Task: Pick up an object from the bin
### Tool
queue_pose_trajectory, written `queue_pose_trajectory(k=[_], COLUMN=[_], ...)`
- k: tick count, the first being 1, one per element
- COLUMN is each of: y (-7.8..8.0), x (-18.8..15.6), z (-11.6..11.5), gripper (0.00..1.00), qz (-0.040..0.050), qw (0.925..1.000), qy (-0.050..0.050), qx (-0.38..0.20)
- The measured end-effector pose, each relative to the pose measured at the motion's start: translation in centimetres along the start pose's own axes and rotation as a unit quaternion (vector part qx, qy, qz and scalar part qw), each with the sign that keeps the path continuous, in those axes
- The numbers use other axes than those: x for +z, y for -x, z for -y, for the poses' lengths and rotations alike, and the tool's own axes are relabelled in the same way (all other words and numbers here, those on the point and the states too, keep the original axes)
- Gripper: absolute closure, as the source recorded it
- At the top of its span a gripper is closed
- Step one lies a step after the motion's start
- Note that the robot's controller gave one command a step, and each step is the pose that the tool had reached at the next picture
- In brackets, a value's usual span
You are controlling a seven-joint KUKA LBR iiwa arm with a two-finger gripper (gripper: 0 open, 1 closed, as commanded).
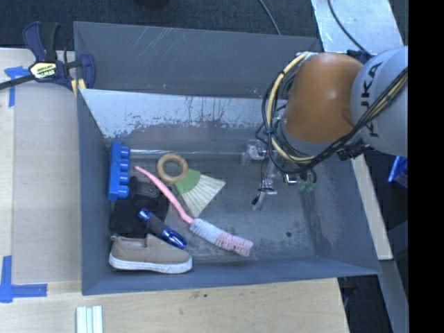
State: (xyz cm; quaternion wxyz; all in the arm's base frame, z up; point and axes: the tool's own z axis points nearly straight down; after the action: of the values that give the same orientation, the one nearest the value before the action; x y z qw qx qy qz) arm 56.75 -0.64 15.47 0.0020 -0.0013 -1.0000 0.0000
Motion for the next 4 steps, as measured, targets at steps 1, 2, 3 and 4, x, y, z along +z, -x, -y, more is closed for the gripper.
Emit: queue_pose_trajectory(k=[1,2,3,4], y=[0.2,-4.1,-4.3,-7.6], x=[-0.4,1.3,2.9,2.7], z=[0.0,-9.7,-9.1,-7.6], gripper=[0.00,0.00,0.00,0.00], qz=[0.0037,0.0033,0.0052,0.0044], qw=[1.0000,0.9999,0.9982,0.9952], qy=[0.000,0.001,-0.001,0.000], qx=[0.000,0.010,0.059,0.098])
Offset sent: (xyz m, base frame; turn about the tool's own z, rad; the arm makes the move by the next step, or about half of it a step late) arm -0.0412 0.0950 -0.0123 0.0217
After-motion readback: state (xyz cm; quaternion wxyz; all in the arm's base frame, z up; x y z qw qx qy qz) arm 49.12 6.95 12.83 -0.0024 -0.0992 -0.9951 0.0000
